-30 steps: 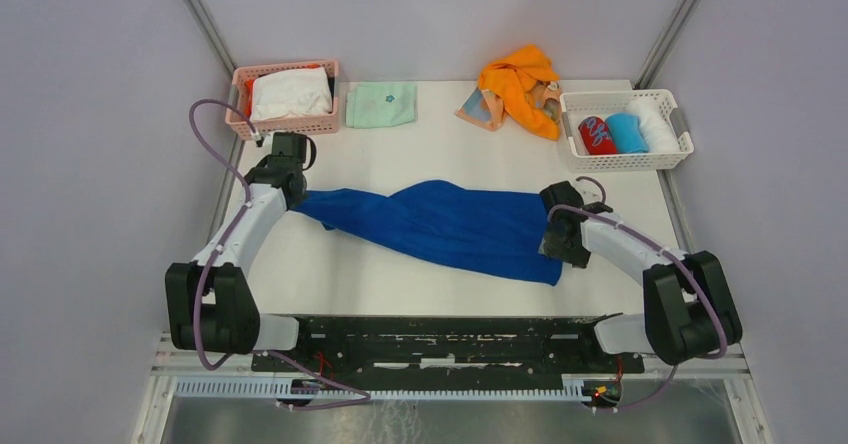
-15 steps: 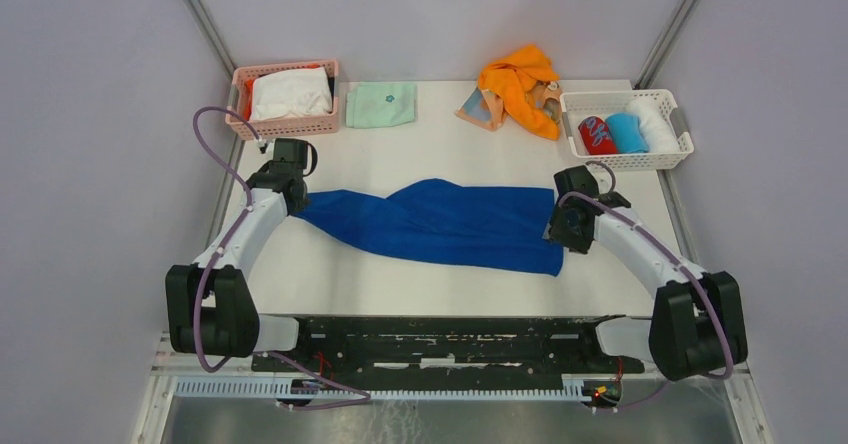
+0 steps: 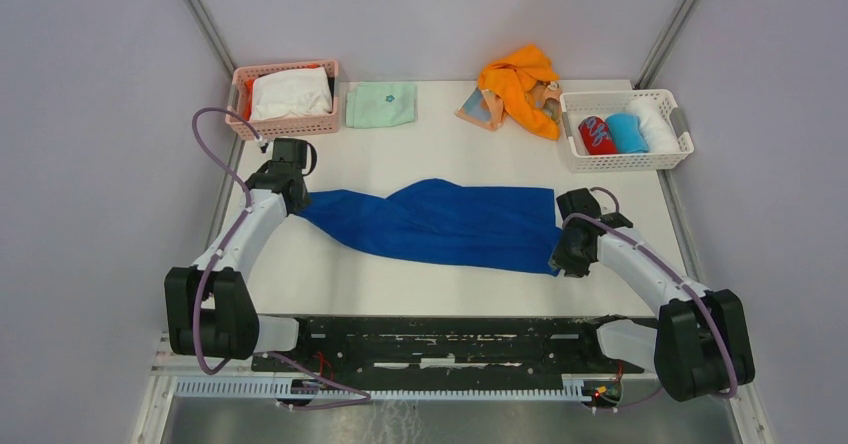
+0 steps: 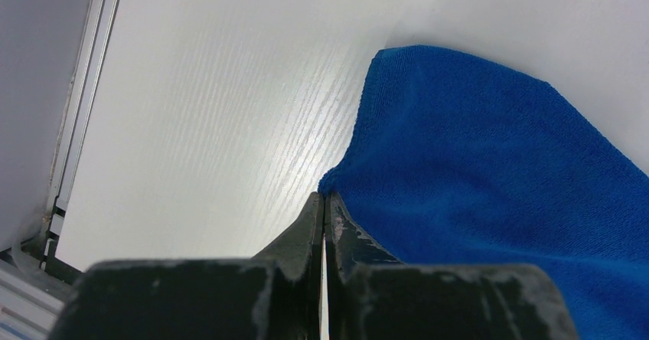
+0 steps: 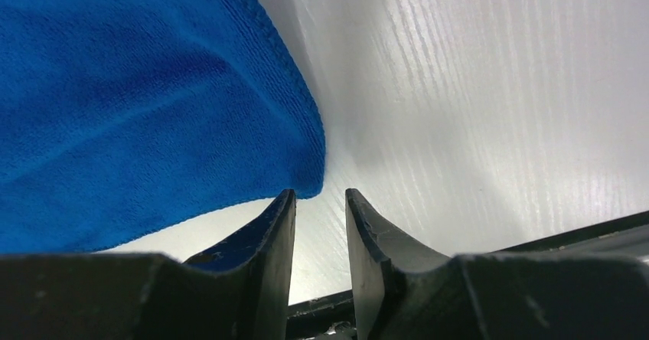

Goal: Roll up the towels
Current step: Flatten out the towel at the center of the board.

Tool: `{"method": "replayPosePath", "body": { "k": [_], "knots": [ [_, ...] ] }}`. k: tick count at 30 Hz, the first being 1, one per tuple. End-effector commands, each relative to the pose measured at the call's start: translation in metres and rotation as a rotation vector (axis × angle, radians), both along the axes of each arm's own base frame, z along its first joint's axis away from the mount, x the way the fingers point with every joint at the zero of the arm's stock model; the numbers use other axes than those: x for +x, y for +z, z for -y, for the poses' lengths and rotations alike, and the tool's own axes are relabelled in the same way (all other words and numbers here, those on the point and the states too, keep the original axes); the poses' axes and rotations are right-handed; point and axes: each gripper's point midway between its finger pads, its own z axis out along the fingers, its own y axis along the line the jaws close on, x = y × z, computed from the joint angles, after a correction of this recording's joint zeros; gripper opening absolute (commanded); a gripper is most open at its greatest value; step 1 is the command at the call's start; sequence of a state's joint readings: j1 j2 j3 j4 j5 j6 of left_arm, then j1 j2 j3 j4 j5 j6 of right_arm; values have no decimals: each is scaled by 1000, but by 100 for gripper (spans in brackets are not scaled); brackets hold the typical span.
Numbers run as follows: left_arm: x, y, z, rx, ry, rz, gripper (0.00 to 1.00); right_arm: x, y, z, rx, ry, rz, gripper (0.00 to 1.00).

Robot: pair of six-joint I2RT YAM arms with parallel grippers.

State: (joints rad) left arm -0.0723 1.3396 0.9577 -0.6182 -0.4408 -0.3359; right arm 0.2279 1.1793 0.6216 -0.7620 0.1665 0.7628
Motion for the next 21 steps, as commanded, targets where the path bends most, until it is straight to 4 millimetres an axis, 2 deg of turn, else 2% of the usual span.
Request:
{"method": "replayPosePath", "body": {
  "k": [1,7,11,13,15,18,21],
  "knots": [
    [9,15,0,-24,27,88,3,9,-7,-4,24,-31,27,38],
    [9,13,1,-24,26,83,3,8,-23,-8,44,-56,6,38],
    [9,14,0,-21,26,84,3,0,-33,-7,39,-67,-35,37],
    [9,14,0,-22,28,85,3,-1,-34,-6,34,-75,-36,32],
    [10,14,1,-25,30,88,3,0,-32,-4,26,-83,-25,23],
    [14,20,3,-41,32,105,3,13,-13,1,12,-84,32,13],
    [21,39,5,-58,41,147,3,35,29,8,-17,-64,118,3]
  ]
}}
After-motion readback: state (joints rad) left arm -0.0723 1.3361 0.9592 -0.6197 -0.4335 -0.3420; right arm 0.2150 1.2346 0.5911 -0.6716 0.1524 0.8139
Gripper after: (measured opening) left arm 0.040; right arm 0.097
